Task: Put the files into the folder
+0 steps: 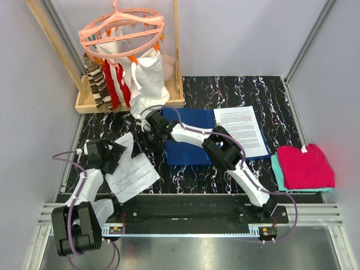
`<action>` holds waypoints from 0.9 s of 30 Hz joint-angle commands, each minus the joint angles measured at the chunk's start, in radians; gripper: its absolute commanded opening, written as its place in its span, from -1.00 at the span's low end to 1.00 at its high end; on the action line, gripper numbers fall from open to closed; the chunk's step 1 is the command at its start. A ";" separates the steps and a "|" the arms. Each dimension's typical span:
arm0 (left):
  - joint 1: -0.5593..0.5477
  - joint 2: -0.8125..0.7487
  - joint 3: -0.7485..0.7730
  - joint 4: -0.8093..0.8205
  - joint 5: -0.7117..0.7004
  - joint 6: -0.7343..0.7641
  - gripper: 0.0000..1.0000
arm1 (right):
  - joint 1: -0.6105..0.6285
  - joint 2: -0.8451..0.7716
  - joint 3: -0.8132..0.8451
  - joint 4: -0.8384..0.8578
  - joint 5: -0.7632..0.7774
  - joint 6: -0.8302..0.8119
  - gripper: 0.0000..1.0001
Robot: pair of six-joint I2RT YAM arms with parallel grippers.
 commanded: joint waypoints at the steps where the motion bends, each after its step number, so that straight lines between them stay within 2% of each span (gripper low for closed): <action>1: 0.005 0.015 -0.012 0.022 0.028 -0.002 0.98 | 0.007 -0.086 -0.060 0.111 -0.049 0.065 0.55; 9: 0.005 0.048 -0.012 0.031 0.050 0.010 0.98 | 0.003 -0.062 -0.049 0.142 -0.037 0.062 0.44; 10: 0.005 0.044 -0.012 0.032 0.051 0.010 0.98 | 0.001 -0.054 -0.045 0.144 -0.037 0.064 0.29; 19: 0.005 -0.034 0.021 -0.026 0.045 0.030 0.97 | 0.003 -0.088 -0.040 0.142 -0.003 0.065 -0.45; 20: 0.005 -0.043 0.028 -0.033 0.045 0.036 0.97 | 0.003 -0.092 -0.038 0.142 -0.002 0.067 -0.59; 22: 0.005 -0.080 0.049 -0.058 0.051 0.052 0.97 | 0.003 -0.100 -0.026 0.141 -0.005 0.075 -0.74; 23: 0.003 -0.092 0.075 -0.066 0.054 0.071 0.97 | 0.006 -0.101 -0.020 0.139 -0.006 0.082 -0.90; 25: 0.003 -0.130 0.097 -0.087 0.059 0.105 0.98 | 0.009 -0.111 -0.003 0.130 -0.005 0.088 -1.00; 27: 0.003 -0.159 0.140 -0.101 0.080 0.137 0.98 | 0.018 -0.130 0.015 0.122 0.003 0.093 -1.00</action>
